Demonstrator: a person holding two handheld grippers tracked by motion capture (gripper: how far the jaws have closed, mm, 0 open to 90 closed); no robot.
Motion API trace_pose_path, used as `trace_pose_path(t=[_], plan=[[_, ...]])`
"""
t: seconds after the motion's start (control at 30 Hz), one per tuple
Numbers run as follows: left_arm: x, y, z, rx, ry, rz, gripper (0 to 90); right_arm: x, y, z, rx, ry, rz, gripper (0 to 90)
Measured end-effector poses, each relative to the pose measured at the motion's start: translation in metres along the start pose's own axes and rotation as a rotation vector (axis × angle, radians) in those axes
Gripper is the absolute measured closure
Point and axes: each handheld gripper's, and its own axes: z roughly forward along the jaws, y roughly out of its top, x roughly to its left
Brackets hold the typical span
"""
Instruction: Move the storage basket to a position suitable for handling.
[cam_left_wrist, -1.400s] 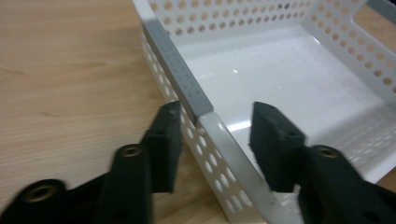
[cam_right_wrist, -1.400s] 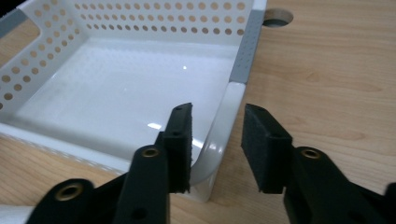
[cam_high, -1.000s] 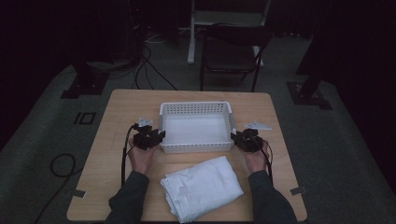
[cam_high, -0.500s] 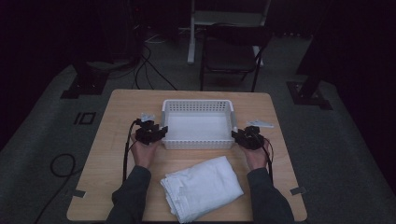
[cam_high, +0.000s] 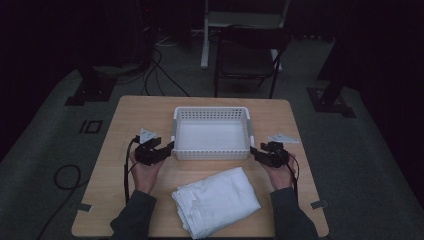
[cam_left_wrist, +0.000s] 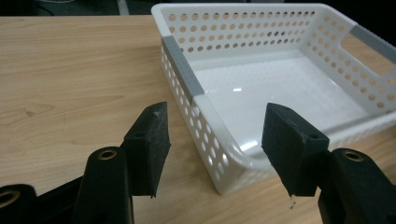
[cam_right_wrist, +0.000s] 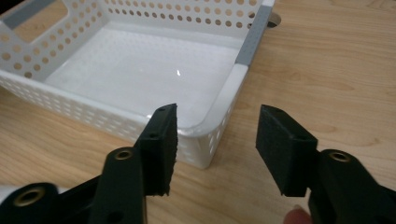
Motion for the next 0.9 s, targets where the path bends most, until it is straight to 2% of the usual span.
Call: trace_pose_path(t=[0.23, 0.6, 0.73, 0.9], plan=[[-0.008, -0.009, -0.009, 0.009, -0.025, 0.016, 40.8, 0.007, -0.008, -0.004, 0.014, 0.014, -0.021, 42.9], [-0.028, -0.029, -0.024, 0.031, -0.039, 0.062, 39.0, 0.030, -0.027, -0.013, 0.032, 0.064, -0.106, 43.0], [-0.034, -0.034, -0.032, 0.035, -0.049, 0.055, 38.1, 0.032, -0.035, -0.015, 0.043, 0.079, -0.108, 43.1], [-0.046, -0.042, -0.046, 0.032, -0.063, 0.068, 38.1, 0.034, -0.045, -0.021, 0.048, 0.094, -0.095, 43.0]])
